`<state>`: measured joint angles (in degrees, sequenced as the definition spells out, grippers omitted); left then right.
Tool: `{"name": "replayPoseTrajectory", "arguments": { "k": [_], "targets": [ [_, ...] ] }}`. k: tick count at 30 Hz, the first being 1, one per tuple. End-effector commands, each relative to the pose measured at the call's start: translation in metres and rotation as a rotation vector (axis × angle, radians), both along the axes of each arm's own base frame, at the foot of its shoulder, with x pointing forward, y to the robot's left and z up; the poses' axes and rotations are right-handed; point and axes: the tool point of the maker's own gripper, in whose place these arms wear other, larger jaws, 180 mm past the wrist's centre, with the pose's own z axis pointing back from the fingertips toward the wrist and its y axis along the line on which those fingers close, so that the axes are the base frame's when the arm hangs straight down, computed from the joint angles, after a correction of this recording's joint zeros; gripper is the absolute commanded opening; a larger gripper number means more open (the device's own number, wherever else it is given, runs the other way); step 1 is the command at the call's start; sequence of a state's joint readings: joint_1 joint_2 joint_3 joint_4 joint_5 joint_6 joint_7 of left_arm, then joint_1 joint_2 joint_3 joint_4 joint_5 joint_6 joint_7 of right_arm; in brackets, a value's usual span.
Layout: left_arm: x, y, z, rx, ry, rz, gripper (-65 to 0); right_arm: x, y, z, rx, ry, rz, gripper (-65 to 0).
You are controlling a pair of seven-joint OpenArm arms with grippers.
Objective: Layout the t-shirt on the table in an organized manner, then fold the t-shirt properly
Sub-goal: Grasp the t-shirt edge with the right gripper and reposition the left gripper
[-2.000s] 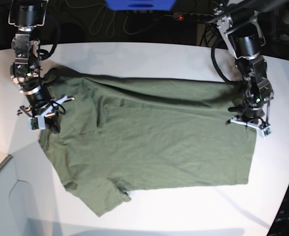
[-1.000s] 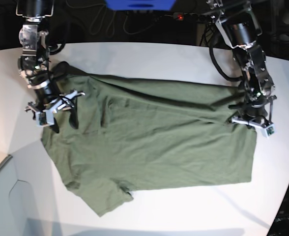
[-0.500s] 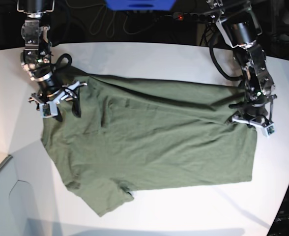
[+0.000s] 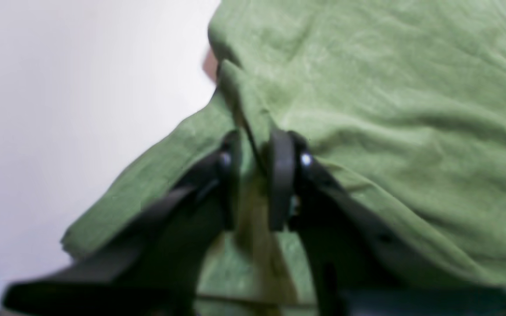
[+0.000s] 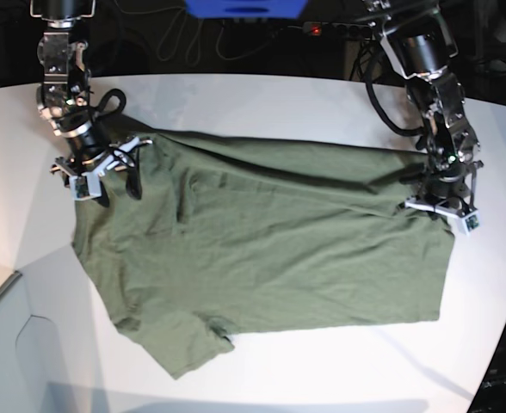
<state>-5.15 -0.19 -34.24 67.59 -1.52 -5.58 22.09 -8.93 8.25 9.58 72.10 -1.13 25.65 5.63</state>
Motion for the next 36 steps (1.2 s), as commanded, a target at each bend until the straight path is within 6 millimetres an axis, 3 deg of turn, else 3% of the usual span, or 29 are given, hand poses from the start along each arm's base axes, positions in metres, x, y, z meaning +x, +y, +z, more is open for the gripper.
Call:
{"name": "replayPoseTrajectory", "arguments": {
  "k": [1,4,11,16,19,21,25,27,33,36],
  "targets": [
    [0.011,0.007,0.016,0.027,-0.049,0.004,-59.5,0.009,-0.003,0.014,0.006,-0.056,-0.001,-28.7],
    [0.011,0.007,0.014,0.025,-0.047,0.003,-65.0,0.009,-0.003,0.014,0.006,-0.056,-0.001,-28.7],
    [0.012,0.005,0.018,0.025,-0.06,0.003,-64.8,0.008,-0.004,0.014,0.007,-0.054,-0.001,-28.7],
    [0.012,0.01,0.038,0.059,-0.102,0.005,-64.8,0.009,-0.004,0.014,0.005,-0.056,-0.001,-28.7],
    [0.012,0.011,0.039,0.061,-0.102,0.005,-64.0,0.009,-0.004,0.014,0.005,-0.056,-0.001,-28.6],
    [0.013,0.012,0.039,0.063,-0.102,0.007,-59.5,0.009,-0.004,0.014,0.005,-0.056,-0.001,-28.6],
    [0.013,0.012,0.039,0.063,-0.105,0.007,-39.7,0.01,-0.004,0.015,0.005,-0.059,-0.001,-28.6],
    [0.013,0.012,0.039,0.064,-0.106,0.007,-33.8,0.01,-0.004,0.015,0.005,-0.059,-0.001,-28.6],
    [0.019,0.007,0.021,0.024,-0.068,0.006,-33.5,0.009,-0.003,0.014,0.006,-0.055,0.001,-28.6],
    [0.02,0.004,0.013,0.007,-0.052,0.003,-38.1,0.008,-0.004,0.014,0.005,-0.054,-0.001,-28.6]
  ]
}}
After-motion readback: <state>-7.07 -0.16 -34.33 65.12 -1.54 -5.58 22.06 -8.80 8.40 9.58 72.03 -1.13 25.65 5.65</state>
